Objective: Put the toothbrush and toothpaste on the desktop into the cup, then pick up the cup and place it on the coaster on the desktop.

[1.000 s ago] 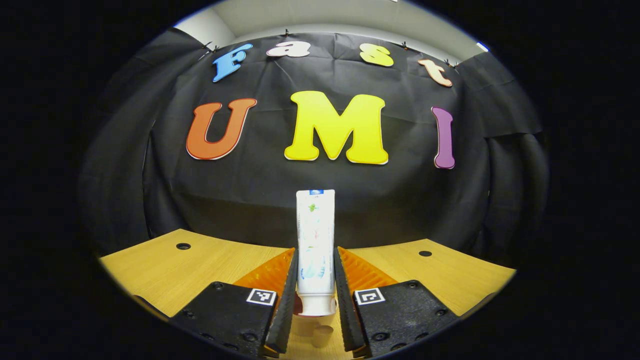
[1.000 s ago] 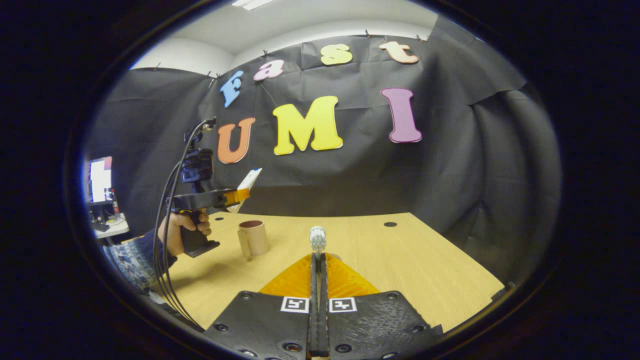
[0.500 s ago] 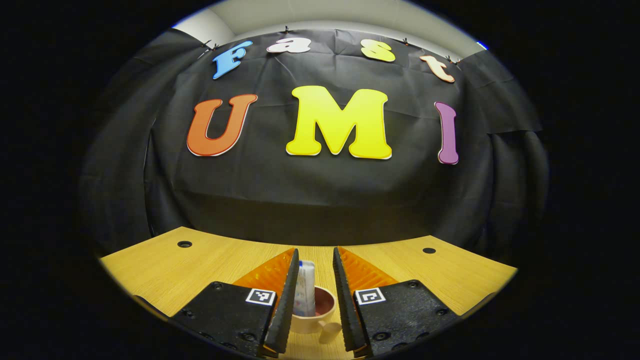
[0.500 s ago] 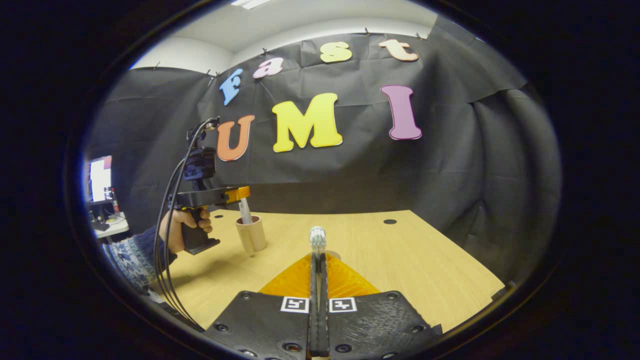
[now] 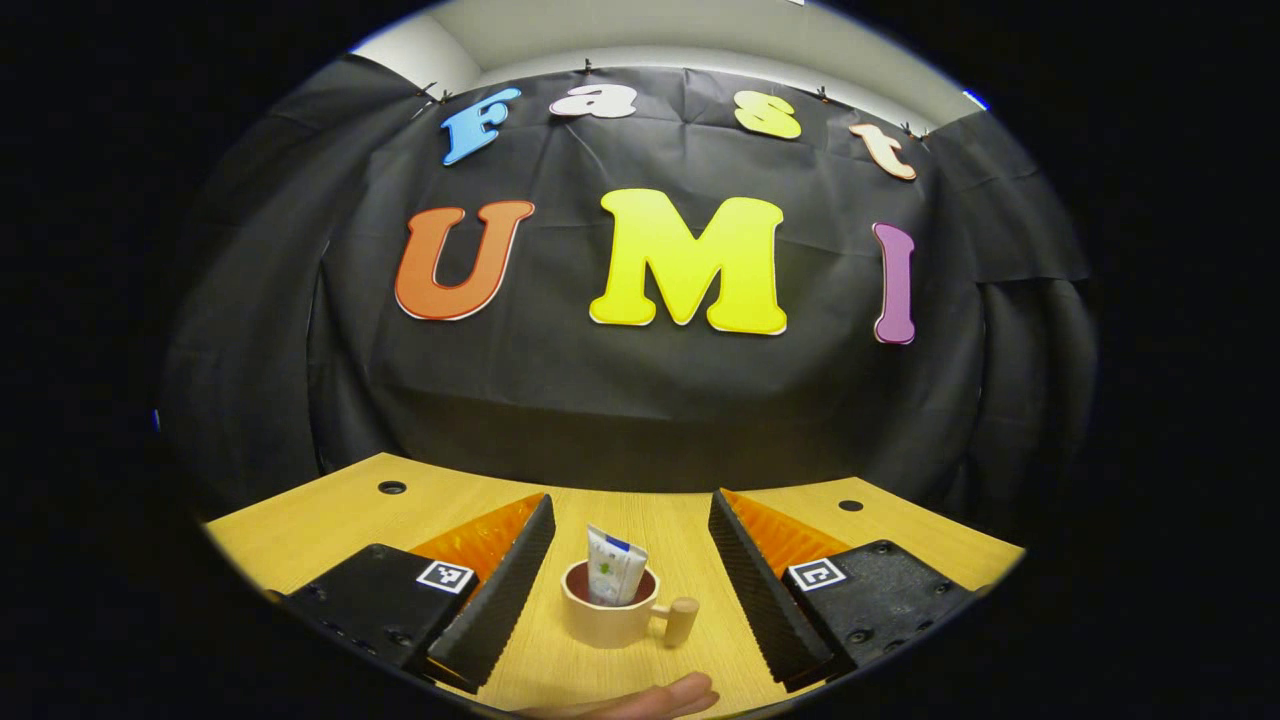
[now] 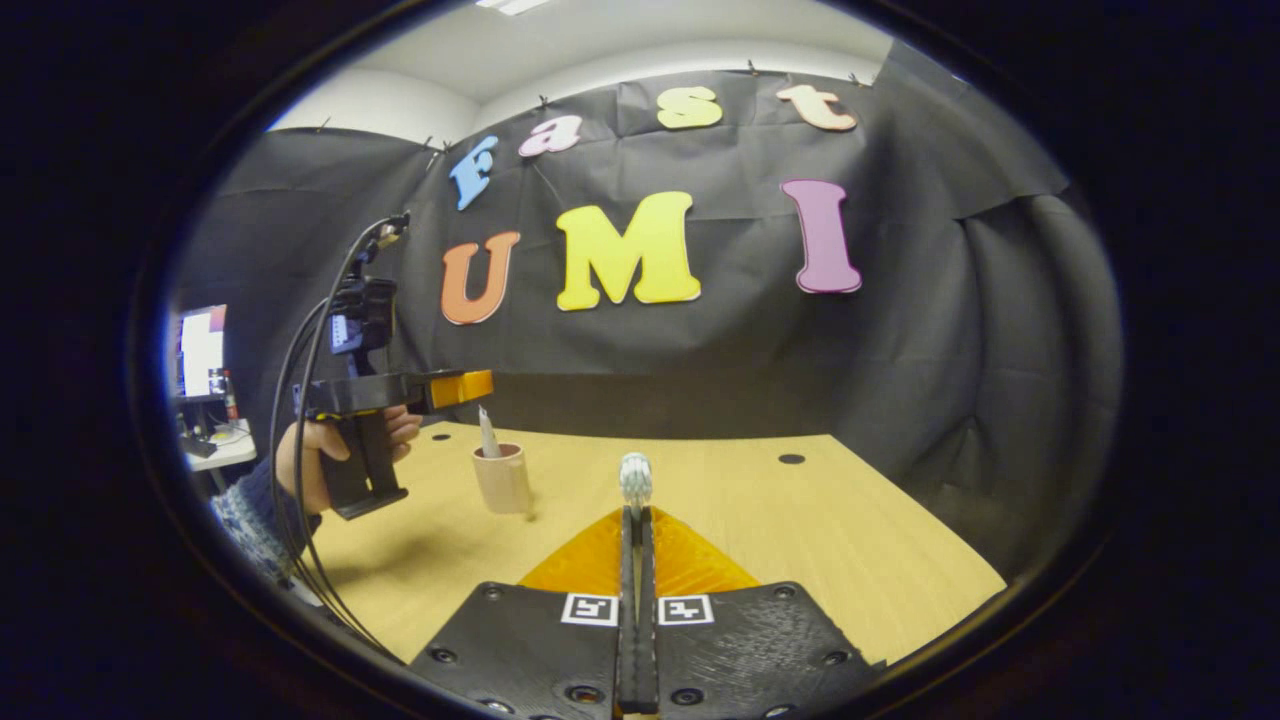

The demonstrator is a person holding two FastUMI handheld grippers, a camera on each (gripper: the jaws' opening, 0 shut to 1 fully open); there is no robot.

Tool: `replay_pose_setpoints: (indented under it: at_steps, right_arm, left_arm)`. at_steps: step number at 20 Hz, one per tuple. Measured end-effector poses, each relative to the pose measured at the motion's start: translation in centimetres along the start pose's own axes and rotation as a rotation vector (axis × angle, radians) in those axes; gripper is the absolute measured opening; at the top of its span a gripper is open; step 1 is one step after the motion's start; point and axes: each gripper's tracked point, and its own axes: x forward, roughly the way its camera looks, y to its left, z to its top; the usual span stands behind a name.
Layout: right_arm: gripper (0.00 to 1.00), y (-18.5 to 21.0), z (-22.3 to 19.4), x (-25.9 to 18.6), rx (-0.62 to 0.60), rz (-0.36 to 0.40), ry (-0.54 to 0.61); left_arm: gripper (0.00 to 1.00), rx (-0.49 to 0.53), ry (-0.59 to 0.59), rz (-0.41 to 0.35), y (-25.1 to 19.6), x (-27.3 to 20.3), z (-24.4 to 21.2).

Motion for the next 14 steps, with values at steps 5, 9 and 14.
replay_pose_setpoints:
  at_steps: [5,9,14]
  right_arm:
    - [0.0,4.1,4.7,3.9,-0.039,0.037,-0.066]
    - [0.0,8.3,8.1,8.1,-0.047,0.085,-0.101]
    - [0.0,13.8,11.5,13.3,-0.015,0.157,-0.102]
  left_arm:
    - [0.98,0.012,0.003,0.051,3.8,-3.1,-0.8]
    - [0.98,0.039,0.012,0.066,5.7,-5.8,-2.0]
    - [0.98,0.019,0.06,0.064,6.6,-8.8,-4.5]
